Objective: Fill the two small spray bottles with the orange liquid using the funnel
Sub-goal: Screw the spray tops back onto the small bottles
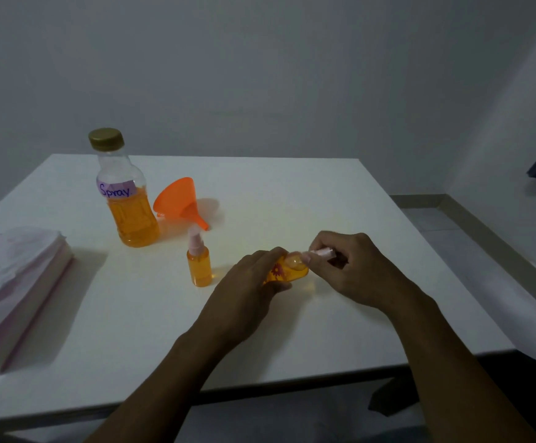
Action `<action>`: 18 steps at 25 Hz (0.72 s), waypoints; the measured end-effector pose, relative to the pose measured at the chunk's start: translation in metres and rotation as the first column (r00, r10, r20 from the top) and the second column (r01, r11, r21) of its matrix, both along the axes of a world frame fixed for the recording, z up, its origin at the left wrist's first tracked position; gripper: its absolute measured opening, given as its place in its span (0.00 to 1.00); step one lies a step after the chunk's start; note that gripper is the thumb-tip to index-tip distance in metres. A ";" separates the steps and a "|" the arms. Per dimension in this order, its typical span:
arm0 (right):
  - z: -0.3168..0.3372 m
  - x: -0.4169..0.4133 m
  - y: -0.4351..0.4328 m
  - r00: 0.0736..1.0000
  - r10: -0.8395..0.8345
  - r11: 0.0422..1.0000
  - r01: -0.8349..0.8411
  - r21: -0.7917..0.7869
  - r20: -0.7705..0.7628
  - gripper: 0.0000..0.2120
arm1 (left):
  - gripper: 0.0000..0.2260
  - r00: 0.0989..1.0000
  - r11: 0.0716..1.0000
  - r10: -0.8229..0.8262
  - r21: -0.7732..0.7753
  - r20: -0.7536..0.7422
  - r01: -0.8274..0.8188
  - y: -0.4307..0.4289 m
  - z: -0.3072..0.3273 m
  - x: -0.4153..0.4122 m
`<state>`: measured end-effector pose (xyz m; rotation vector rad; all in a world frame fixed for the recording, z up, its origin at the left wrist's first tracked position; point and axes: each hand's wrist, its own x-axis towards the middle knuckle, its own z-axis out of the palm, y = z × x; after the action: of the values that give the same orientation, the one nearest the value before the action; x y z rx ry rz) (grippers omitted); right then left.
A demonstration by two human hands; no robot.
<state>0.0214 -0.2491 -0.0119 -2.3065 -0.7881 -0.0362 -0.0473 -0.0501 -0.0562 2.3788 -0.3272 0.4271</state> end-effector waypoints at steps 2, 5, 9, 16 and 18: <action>-0.002 0.000 0.005 1.000 -0.011 1.000 0.011 0.002 -0.010 0.23 | 0.19 1.000 1.000 0.002 -0.003 -0.002 -0.002 -0.001 0.002 0.000; 0.002 -0.001 0.014 0.993 -0.057 0.998 0.061 0.030 -0.106 0.28 | 0.20 0.995 0.998 0.064 0.011 0.071 -0.065 -0.002 0.003 0.000; 0.007 -0.002 0.018 0.979 -0.124 0.990 0.133 0.045 -0.163 0.23 | 0.22 0.982 0.989 0.118 0.066 0.147 -0.129 -0.003 0.004 -0.003; 0.006 -0.010 0.008 0.985 -0.130 0.926 0.162 0.340 -0.115 0.16 | 0.23 0.991 0.995 0.100 0.000 0.090 -0.100 -0.003 0.003 -0.002; 0.006 -0.012 0.012 0.988 -0.134 0.928 0.151 0.341 -0.074 0.06 | 0.24 0.993 0.995 0.095 0.003 0.077 -0.096 -0.004 0.004 -0.002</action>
<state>0.0098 -0.2373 -0.0064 -2.0151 -0.5376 -0.1697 -0.0497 -0.0541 -0.0525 2.3954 -0.2507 0.5636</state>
